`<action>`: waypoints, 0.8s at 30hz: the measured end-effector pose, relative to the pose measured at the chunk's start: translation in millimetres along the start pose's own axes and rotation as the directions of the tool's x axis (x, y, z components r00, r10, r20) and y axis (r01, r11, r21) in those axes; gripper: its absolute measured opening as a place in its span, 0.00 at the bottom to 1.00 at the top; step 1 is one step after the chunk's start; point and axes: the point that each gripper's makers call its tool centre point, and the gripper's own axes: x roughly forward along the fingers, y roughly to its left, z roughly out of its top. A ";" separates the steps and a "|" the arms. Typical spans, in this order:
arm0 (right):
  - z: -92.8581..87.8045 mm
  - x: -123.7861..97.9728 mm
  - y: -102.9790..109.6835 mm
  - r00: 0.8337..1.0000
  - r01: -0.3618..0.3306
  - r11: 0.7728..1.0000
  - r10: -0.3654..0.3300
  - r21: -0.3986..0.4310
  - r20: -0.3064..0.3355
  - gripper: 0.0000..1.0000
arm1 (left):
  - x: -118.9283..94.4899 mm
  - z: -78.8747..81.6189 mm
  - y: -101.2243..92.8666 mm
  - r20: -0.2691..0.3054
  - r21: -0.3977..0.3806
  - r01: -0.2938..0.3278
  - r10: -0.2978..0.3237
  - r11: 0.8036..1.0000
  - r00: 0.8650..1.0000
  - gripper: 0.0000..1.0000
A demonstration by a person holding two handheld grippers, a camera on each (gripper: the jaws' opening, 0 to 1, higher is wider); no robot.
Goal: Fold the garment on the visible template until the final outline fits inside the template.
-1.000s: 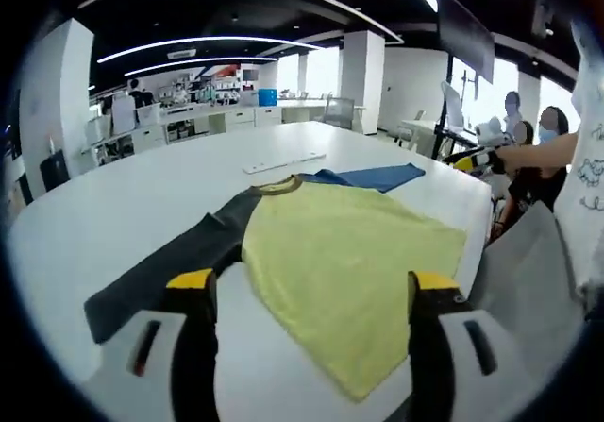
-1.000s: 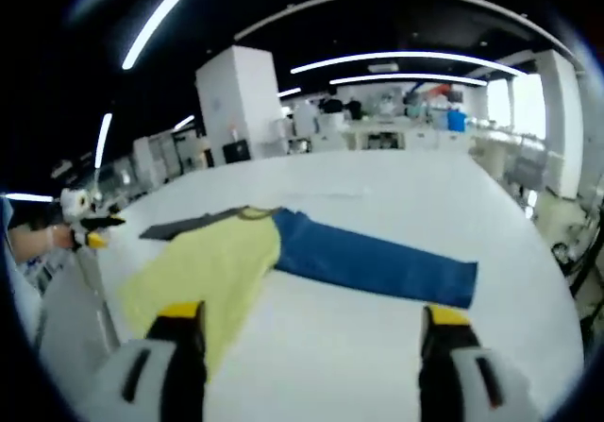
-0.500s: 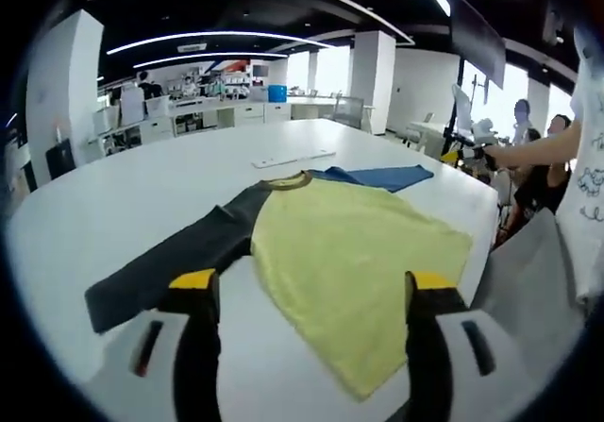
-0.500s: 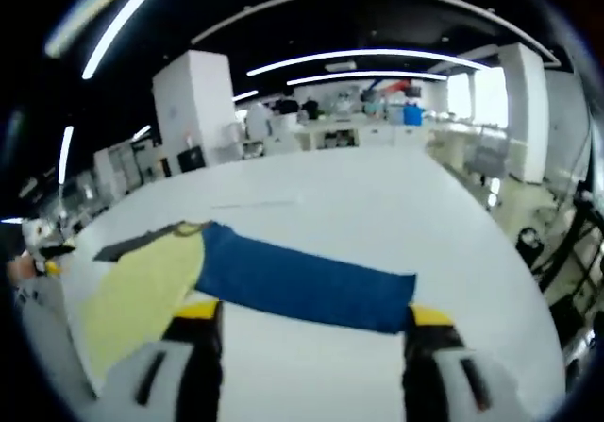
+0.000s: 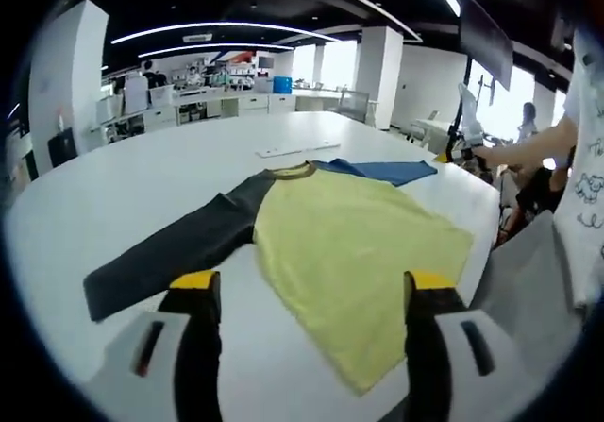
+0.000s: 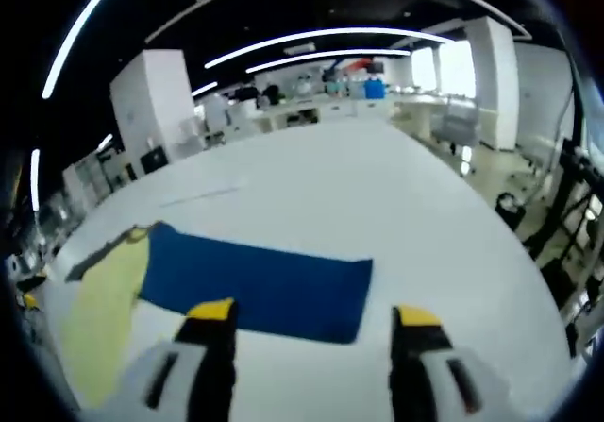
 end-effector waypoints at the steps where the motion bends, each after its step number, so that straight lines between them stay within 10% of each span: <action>1: -2.0 2.9 -2.0 1.000 0.001 1.000 -0.001 0.012 -0.013 0.59 | -0.7 -0.2 -1.2 0.000 -0.006 0.001 -0.001 1.000 1.000 0.76; 9: -10.9 16.6 -10.5 0.997 0.025 1.000 -0.024 0.013 -0.068 0.44 | -5.8 -12.1 -0.4 -0.010 -0.032 -0.018 0.017 0.999 1.000 0.75; 13: -17.9 16.1 -22.6 0.989 0.108 0.994 -0.107 -0.004 -0.103 0.16 | -10.6 -14.1 0.8 -0.009 -0.043 -0.030 0.030 0.999 1.000 0.75; 16: -16.6 21.8 -29.3 0.990 0.113 0.993 -0.110 0.026 -0.093 0.28 | -13.7 -13.5 2.8 -0.002 -0.049 -0.040 0.040 0.998 0.999 0.75; 24: -22.1 21.8 -32.0 0.985 0.127 0.992 -0.124 0.019 -0.117 0.18 | -13.3 -15.2 1.2 -0.003 -0.055 -0.041 0.041 0.998 0.999 0.74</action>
